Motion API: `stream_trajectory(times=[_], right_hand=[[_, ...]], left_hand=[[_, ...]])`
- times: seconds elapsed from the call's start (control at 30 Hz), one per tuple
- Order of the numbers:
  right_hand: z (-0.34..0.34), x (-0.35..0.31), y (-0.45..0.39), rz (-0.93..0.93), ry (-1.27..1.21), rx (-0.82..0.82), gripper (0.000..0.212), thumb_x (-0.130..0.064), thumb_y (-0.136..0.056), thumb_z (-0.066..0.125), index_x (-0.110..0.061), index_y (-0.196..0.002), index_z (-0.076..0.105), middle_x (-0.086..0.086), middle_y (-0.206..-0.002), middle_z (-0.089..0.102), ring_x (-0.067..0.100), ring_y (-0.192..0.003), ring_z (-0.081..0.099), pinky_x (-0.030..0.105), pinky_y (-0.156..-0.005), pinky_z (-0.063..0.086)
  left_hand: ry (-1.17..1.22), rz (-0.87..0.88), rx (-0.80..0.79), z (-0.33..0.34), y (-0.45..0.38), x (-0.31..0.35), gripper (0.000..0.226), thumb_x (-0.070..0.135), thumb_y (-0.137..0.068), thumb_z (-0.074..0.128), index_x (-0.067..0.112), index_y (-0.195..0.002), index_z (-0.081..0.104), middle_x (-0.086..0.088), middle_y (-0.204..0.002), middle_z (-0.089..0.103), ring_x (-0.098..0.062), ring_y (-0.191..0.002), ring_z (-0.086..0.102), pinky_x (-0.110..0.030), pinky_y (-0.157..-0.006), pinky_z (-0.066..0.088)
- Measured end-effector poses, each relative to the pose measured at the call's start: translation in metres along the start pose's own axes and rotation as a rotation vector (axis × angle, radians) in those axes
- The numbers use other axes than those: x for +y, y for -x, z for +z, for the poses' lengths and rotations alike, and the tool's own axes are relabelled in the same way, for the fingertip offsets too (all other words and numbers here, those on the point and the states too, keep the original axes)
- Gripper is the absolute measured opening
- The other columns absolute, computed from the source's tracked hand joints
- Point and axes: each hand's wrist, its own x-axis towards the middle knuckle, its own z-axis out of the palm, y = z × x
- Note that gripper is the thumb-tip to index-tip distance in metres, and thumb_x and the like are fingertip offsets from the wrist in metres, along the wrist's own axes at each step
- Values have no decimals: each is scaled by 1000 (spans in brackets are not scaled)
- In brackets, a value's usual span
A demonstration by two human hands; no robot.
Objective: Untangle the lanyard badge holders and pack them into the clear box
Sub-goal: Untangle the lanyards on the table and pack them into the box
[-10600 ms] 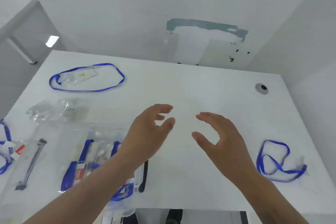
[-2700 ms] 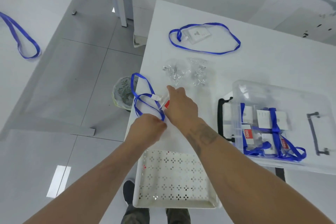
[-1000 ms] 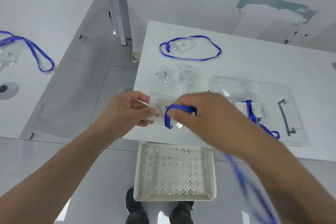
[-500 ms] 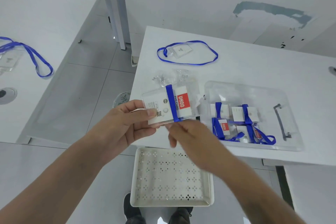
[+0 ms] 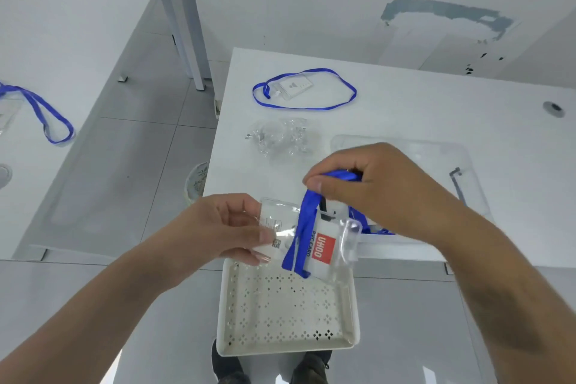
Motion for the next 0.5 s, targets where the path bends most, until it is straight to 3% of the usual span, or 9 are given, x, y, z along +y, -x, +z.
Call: stream_trajectory(times=[0.07, 0.17, 0.2, 0.3, 0.37, 0.43, 0.5], right_hand=[[5, 16, -8, 40, -208, 40, 9, -23, -87, 70, -26, -82, 76, 0, -77, 72, 8, -61, 59, 21, -57, 48], [28, 33, -1, 132, -458, 73, 34, -3, -98, 47, -18, -77, 71, -9, -66, 67, 10, -66, 58, 29, -64, 48], [37, 38, 6, 161, -424, 79, 38, -3, -99, 39, -18, -74, 64, -12, -60, 61, 7, -60, 52, 28, -58, 44], [59, 39, 34, 244, -331, 70, 32, -18, -98, 45, -18, -66, 48, -9, -48, 42, 6, -45, 34, 20, -44, 28], [64, 36, 50, 144, -158, 39, 32, -33, -101, 40, -22, -70, 44, -6, -62, 48, 7, -53, 39, 20, -50, 32], [52, 38, 64, 54, 111, -12, 30, -39, -102, 33, -34, -72, 36, -8, -76, 44, 8, -68, 43, 23, -62, 36], [31, 41, 72, -6, 306, -19, 25, -41, -102, 32, -35, -78, 34, -10, -79, 40, 8, -77, 43, 23, -70, 38]], left_hand=[[127, -7, -60, 3, 1, -1, 17, 5, -75, 79, 3, -86, 66, -20, -99, 74, -31, -84, 73, -28, -63, 61], [305, -15, -26, 12, -4, -2, 43, 4, -70, 80, -11, -103, 57, -25, -98, 69, -29, -72, 71, -28, -60, 61], [361, -9, 3, 17, -7, -2, 39, 2, -71, 81, -10, -101, 58, -22, -92, 69, -27, -67, 71, -28, -59, 61], [460, -4, 147, 35, -16, 2, 15, 5, -71, 72, 7, -83, 63, -13, -86, 74, -22, -62, 71, -25, -59, 61], [412, 0, 255, 46, -25, 3, 14, 3, -77, 72, 8, -87, 63, -16, -91, 76, -22, -66, 73, -26, -61, 62], [298, -2, 352, 58, -32, 5, 14, 2, -81, 72, 6, -91, 63, -14, -89, 77, -24, -72, 75, -29, -65, 62], [146, 18, 392, 70, -37, 7, 15, 4, -83, 73, 5, -93, 62, -10, -83, 77, -26, -74, 76, -32, -68, 62]])
